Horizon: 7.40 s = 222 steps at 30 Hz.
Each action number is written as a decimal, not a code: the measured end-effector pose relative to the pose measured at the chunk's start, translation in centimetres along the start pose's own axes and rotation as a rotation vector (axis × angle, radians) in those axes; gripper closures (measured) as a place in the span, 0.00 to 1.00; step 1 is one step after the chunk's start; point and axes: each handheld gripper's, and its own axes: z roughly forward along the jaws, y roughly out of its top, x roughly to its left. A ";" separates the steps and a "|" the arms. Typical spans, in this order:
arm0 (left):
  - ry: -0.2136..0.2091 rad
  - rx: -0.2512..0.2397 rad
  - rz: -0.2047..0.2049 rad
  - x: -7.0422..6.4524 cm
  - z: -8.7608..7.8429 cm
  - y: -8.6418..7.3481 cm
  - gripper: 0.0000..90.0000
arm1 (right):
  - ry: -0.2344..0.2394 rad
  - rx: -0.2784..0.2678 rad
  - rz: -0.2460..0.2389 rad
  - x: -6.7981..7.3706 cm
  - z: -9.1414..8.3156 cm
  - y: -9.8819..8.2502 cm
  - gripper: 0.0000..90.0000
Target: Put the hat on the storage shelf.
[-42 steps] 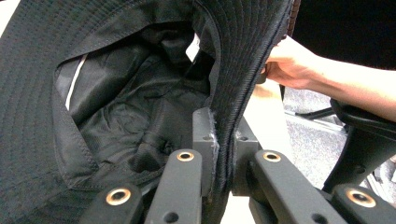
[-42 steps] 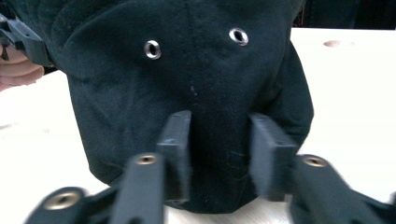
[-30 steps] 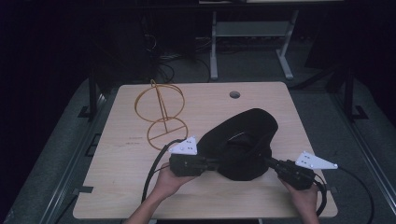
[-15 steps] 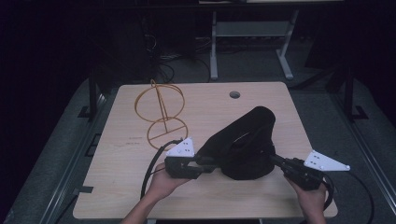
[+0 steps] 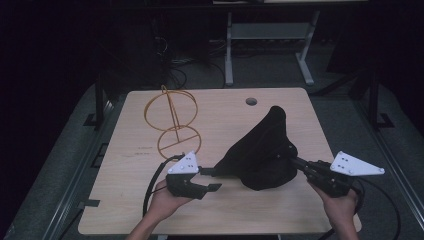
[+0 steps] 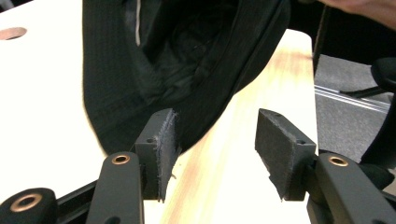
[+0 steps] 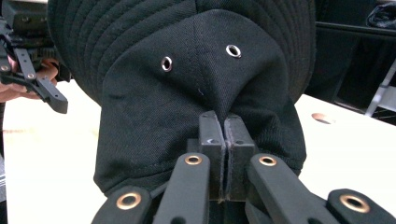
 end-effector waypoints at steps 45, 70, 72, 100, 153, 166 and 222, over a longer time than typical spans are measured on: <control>0.082 0.018 0.026 -0.3 -1.3 -3.2 0.41 | 0.072 0.024 -0.088 -0.8 3.1 10.0 0.98; 0.055 0.028 0.044 -0.7 -0.6 -3.4 0.38 | 0.137 0.013 -0.074 -1.1 5.2 15.3 0.98; 0.051 0.043 0.048 -0.8 -0.5 -3.4 0.38 | 0.141 0.013 -0.085 -1.0 5.6 16.1 0.98; 0.043 0.049 0.059 -0.7 0.0 -3.3 0.33 | 0.241 0.021 -0.100 0.2 12.4 22.5 0.98; 0.040 0.037 0.087 -0.9 0.2 -2.9 0.31 | 0.332 0.080 -0.070 2.4 24.4 28.9 0.98; 0.038 0.031 0.096 -1.1 0.1 -2.8 0.31 | 0.341 0.093 -0.050 2.9 27.7 29.2 0.98; 0.046 0.027 0.121 -1.6 0.0 -2.7 0.31 | 0.335 0.224 0.004 3.1 30.9 24.4 0.50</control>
